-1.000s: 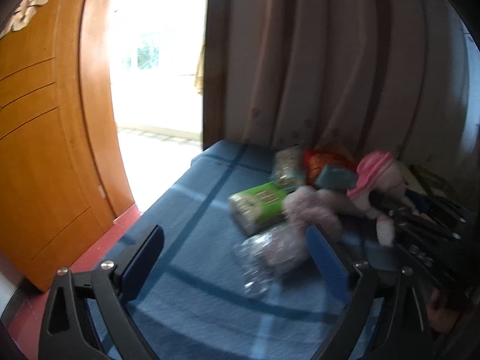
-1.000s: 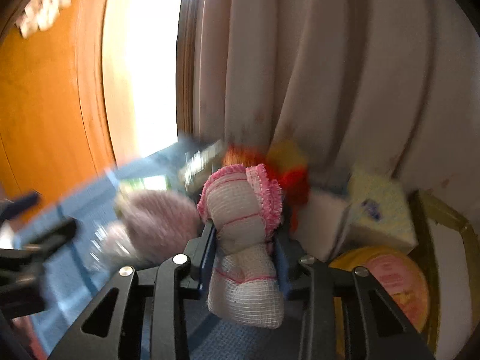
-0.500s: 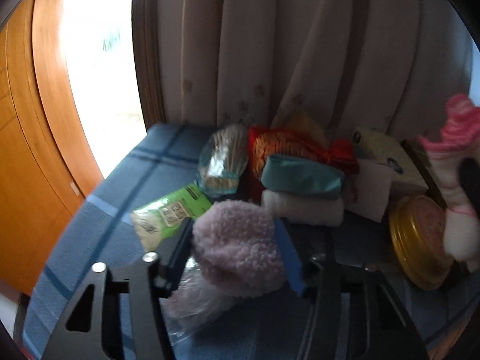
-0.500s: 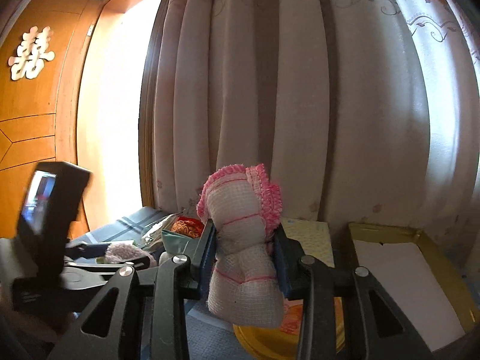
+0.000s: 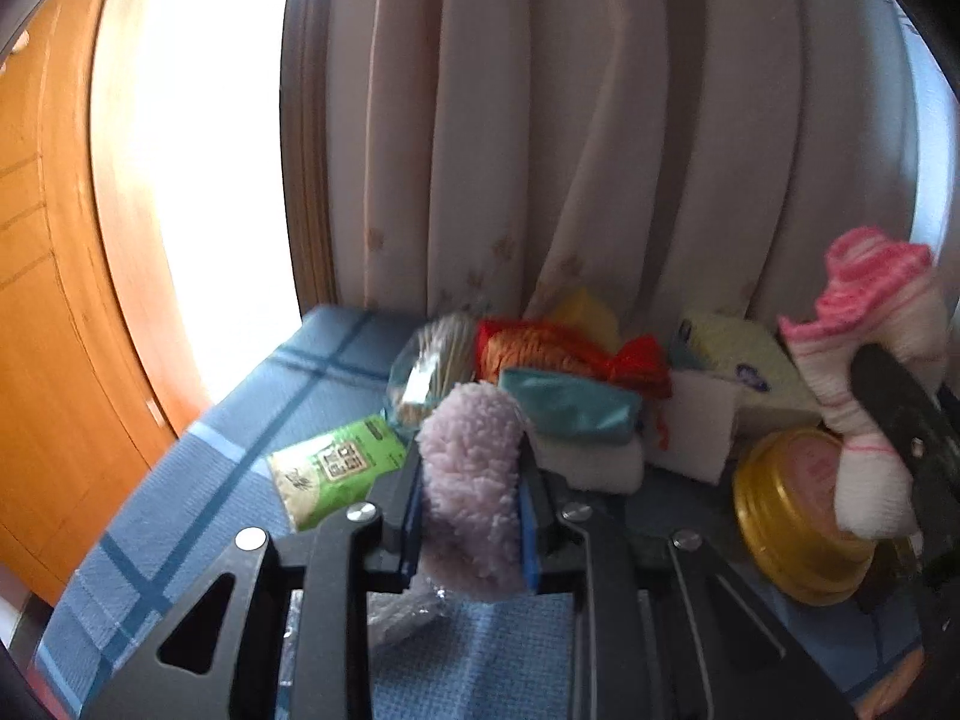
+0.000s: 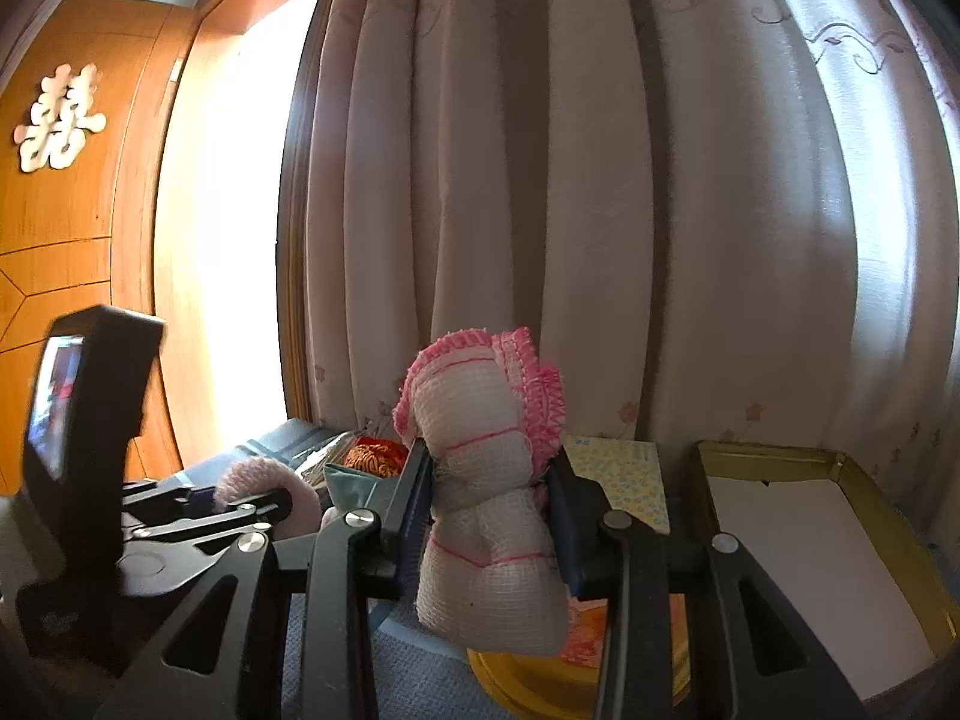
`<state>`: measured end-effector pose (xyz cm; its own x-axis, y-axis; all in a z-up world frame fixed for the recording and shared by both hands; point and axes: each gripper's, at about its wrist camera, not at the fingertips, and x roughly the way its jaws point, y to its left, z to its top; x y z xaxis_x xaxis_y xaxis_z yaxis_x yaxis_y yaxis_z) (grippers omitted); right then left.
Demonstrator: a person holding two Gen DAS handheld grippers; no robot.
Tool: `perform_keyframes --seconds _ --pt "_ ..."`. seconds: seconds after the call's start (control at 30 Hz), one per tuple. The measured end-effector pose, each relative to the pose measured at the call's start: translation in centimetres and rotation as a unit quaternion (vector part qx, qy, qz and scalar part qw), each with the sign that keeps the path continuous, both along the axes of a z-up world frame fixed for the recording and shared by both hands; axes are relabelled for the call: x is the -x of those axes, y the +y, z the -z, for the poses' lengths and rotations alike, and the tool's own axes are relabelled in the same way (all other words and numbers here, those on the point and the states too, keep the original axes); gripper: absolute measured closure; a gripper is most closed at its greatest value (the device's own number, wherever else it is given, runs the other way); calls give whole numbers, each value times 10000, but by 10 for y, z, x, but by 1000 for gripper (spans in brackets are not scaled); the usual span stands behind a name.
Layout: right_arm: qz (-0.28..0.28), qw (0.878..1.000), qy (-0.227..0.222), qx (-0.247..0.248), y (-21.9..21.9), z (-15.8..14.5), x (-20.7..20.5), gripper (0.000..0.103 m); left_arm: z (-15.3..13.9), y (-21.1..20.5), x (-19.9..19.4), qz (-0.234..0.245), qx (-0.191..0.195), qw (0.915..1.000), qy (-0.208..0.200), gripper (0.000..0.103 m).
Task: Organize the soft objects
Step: 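Carry both items to the gold tray and open both grippers to drop them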
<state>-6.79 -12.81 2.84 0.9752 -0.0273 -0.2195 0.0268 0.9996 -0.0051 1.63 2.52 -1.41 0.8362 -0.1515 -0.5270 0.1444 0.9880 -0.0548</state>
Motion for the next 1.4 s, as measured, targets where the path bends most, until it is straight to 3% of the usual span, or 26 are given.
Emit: perform_keyframes --seconds 0.27,0.87,1.2,1.4 --pt "184 9998 -100 47 -17 2 15 64 -12 -24 30 157 -52 9989 -447 80" --pt "1237 9919 -278 -87 -107 2 47 64 -41 -123 66 1032 -129 9907 -874 80" --pt "2069 9783 -99 57 -174 9 60 64 -40 -187 69 1565 -89 9843 -813 80" --pt "2283 9735 140 -50 -203 12 61 64 -35 -223 72 1801 -244 9804 -762 80"
